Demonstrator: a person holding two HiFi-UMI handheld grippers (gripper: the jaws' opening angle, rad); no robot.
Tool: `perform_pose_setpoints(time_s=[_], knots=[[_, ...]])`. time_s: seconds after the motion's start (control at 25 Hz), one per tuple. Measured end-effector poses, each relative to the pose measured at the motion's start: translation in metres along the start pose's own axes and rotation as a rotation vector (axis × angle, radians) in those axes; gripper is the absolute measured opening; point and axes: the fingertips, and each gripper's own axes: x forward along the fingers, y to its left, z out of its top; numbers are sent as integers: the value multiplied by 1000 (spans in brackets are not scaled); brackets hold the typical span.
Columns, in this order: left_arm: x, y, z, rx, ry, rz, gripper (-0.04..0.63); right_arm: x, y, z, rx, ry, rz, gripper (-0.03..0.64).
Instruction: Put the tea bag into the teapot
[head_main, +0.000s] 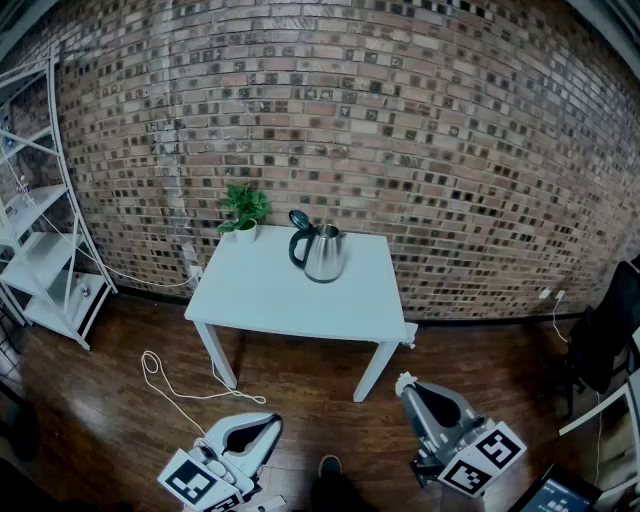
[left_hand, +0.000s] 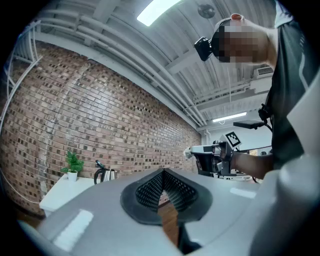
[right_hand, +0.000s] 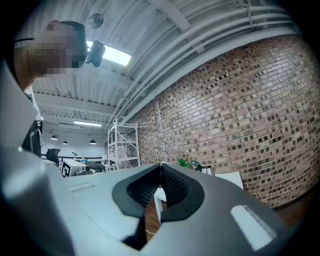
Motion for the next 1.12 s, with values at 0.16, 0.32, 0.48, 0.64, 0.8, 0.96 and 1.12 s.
perform_pose_setpoints(time_s=[0.16, 0.32, 0.48, 0.64, 0.8, 0.96, 1.12], knots=[[34, 32, 0, 11, -5, 25, -8, 35, -37, -1, -2, -2, 23, 6], [79, 57, 10, 26, 12, 32, -8, 71, -82, 16, 9, -11, 47, 6], [122, 85, 18, 37, 10, 58, -8, 104, -126, 31, 2, -12, 73, 6], [162, 110, 17, 41, 22, 92, -8, 135, -162, 41, 0, -4, 121, 6], [195, 123, 17, 42, 36, 97, -8, 159, -187, 43, -8, 8, 156, 6], [219, 132, 13, 43, 65, 86, -6, 176, -207, 41, 10, 16, 171, 6], [236, 148, 12, 44, 86, 82, -6, 191, -229, 34, 38, 20, 152, 6]])
